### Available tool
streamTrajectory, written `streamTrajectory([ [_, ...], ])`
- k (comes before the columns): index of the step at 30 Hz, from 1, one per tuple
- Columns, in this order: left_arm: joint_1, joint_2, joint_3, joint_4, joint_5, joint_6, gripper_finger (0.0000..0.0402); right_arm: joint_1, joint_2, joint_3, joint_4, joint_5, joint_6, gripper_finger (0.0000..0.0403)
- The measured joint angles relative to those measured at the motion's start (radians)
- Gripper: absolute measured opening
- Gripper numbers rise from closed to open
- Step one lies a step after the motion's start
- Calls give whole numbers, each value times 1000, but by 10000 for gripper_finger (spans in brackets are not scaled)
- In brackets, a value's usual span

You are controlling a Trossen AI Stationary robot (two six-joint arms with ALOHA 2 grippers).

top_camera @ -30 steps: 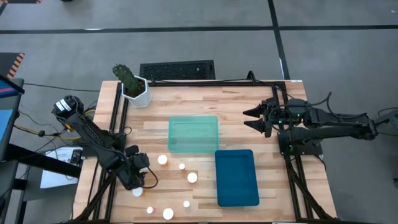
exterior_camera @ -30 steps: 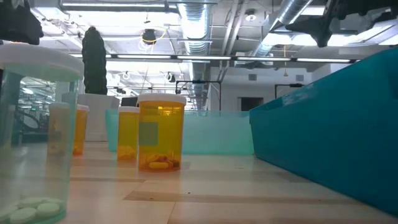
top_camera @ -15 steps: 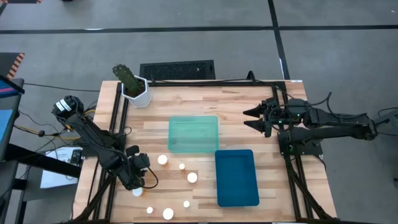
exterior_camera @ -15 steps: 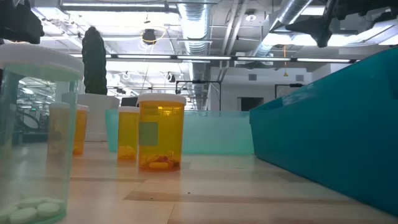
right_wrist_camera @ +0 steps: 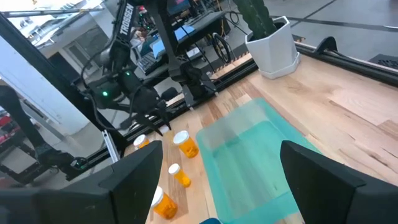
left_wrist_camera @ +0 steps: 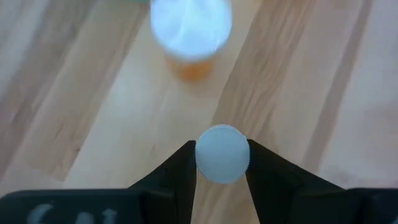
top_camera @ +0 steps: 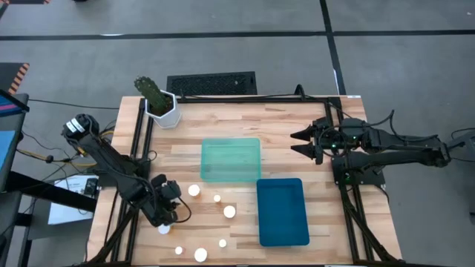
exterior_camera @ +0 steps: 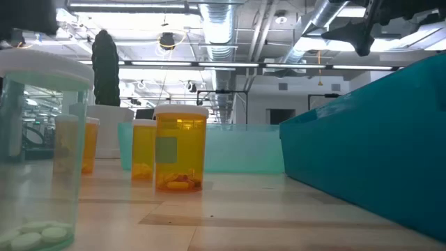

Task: Pick and place medicine bottles into bin by pill shape (circle, oval)
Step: Put the yellow pill bottle into the light blue bin

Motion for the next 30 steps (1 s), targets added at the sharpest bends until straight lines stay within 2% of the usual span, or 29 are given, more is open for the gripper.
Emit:
streamTrajectory([
  [8, 166, -18, 241, -206, -85, 1, 113, 0, 0, 0, 5, 0, 0, 333],
  [12, 313, -19, 346, -239, -125, 130, 114, 0, 0, 0, 10, 0, 0, 333],
  [22, 738, 32, 373, -89, -14, 566, 114, 0, 0, 0, 8, 0, 0, 333],
  [27, 873, 141, 373, -13, 81, 737, 114, -2, 0, 0, 5, 0, -1, 333],
  [30, 918, 222, 372, 90, 147, 791, 114, -7, 0, 0, 7, 0, 0, 333],
])
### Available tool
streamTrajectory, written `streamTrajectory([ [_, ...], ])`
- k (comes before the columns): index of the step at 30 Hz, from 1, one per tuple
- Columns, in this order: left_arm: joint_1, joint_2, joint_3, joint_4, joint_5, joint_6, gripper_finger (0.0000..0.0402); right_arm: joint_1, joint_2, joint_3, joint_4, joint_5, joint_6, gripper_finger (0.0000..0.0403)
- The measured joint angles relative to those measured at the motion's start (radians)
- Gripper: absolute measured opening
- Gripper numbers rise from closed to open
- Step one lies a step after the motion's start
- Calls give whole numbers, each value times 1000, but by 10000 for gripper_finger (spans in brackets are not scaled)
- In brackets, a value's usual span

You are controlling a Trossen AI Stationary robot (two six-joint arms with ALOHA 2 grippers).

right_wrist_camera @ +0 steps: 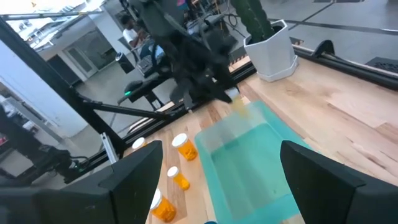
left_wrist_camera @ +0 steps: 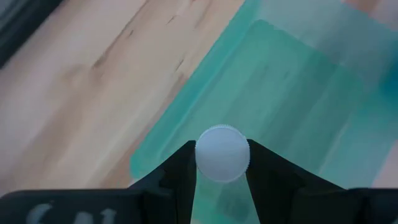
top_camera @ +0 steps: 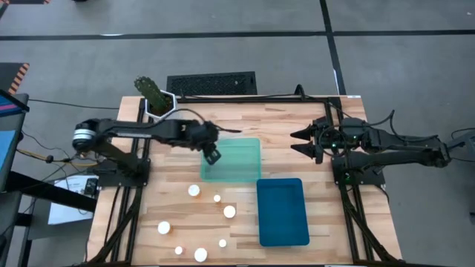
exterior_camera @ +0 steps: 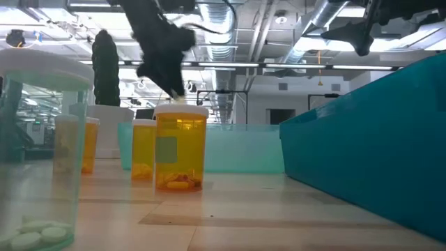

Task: Pick and place medicine bottles into bin by pill shape (circle, oval)
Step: Put the yellow pill bottle into the light blue bin

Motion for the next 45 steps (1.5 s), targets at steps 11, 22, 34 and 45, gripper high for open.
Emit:
streamTrajectory([
  [11, 25, 295, 269, 66, 34, 207, 114, -6, 0, 0, 1, 2, 0, 333],
  [22, 15, 546, 584, -59, 34, 315, 114, -6, 0, 0, 0, 2, 0, 333],
  [34, -12, 577, 589, -49, 12, 361, 114, -6, 0, 0, 0, 3, 0, 333],
  [45, -3, 654, 584, -44, 67, 390, 114, -6, -1, 0, 0, 3, 0, 333],
])
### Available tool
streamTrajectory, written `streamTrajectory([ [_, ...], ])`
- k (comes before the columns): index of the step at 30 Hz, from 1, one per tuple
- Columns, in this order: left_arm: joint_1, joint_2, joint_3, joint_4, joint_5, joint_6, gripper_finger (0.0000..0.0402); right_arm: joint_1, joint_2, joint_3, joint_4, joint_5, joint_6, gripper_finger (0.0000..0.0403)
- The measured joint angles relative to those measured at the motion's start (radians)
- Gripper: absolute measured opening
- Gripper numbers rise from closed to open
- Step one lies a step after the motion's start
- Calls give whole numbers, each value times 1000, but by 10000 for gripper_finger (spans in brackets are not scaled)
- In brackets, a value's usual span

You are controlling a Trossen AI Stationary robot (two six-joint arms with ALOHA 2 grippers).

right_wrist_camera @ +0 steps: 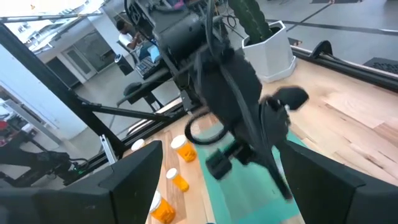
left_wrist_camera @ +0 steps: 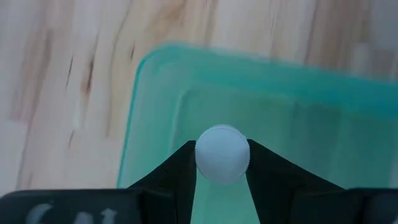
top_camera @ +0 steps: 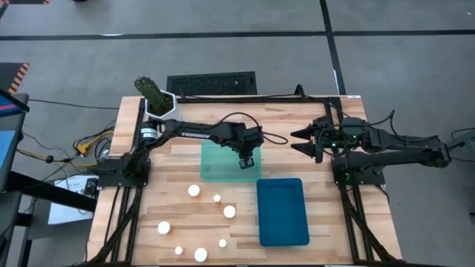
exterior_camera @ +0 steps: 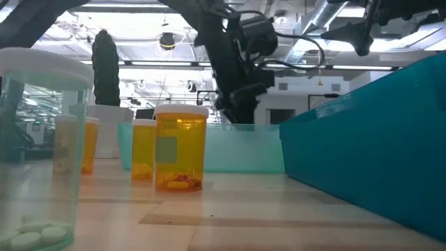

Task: Pick and place medicine bottles into bin by pill shape (circle, oval)
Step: Put the yellow pill bottle into the light blue bin, then put the small orange pill bottle into the light blue bin

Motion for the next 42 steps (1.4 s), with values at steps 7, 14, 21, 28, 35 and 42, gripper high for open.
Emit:
streamTrajectory([
  [7, 1, 5, 0, -8, -23, -4, 114, 0, 0, 0, -4, 0, 0, 333],
  [14, 2, 5, 0, -13, -27, -5, 122, 0, 0, 0, -7, 0, 0, 333],
  [21, 1, 5, -1, 3, -35, 4, 167, 0, 0, 0, -7, 0, 0, 333],
  [28, 1, 5, 23, 1, -29, 19, 215, 0, 0, 0, -7, 0, 0, 333],
  [35, 1, 5, 99, -88, -10, 29, 235, 0, 0, 0, -8, 0, 0, 333],
  [42, 0, -60, 133, -229, 33, 30, 235, 0, 0, 0, -7, 0, -8, 333],
])
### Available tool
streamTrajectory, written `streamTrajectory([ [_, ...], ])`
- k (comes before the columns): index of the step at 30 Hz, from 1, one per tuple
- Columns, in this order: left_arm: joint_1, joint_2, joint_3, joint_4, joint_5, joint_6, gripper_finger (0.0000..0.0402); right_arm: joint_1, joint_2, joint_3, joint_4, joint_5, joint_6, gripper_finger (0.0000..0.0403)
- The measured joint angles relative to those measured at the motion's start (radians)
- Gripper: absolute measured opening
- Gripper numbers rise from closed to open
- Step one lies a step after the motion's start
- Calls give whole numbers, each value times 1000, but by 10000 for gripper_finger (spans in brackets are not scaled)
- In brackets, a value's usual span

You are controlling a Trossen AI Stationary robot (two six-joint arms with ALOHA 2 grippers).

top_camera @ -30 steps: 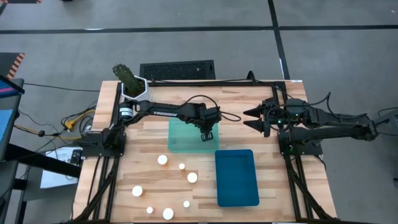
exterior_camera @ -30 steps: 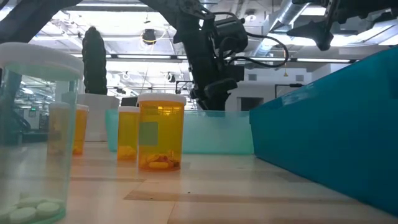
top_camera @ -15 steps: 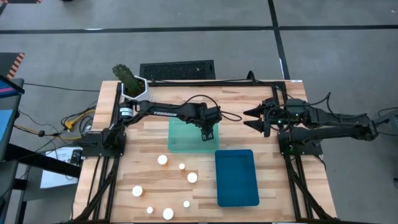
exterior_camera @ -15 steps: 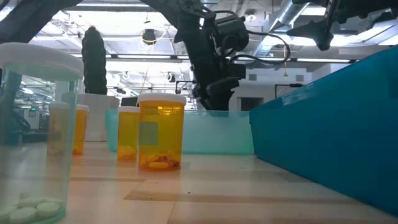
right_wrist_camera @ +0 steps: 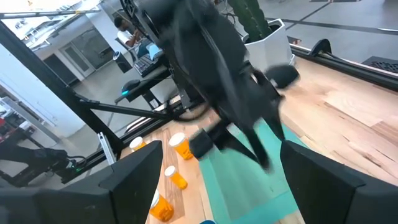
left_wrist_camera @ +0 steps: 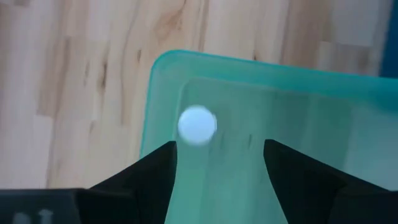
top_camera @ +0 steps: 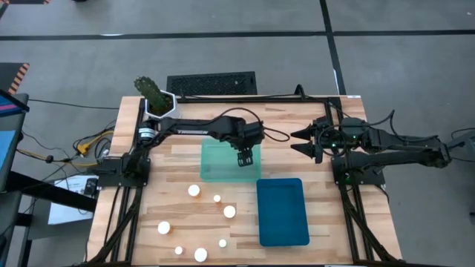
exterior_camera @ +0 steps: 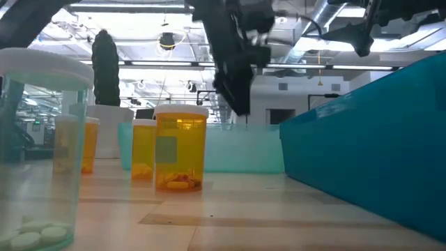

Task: Pick and place medicine bottles into bin by pill shape (circle, oval)
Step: Put the small orange pill bottle into the light blue bin

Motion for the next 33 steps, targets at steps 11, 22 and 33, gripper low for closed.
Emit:
streamTrajectory([
  [11, -70, -331, -59, -221, -3, -62, 235, 1, 0, 0, -3, 0, -1, 333],
  [22, -343, -775, -625, 168, -28, -230, 235, 1, 0, 0, -11, -2, 0, 333],
  [33, -469, -693, -893, 576, -21, -294, 235, 2, 0, 0, -20, -7, 7, 333],
])
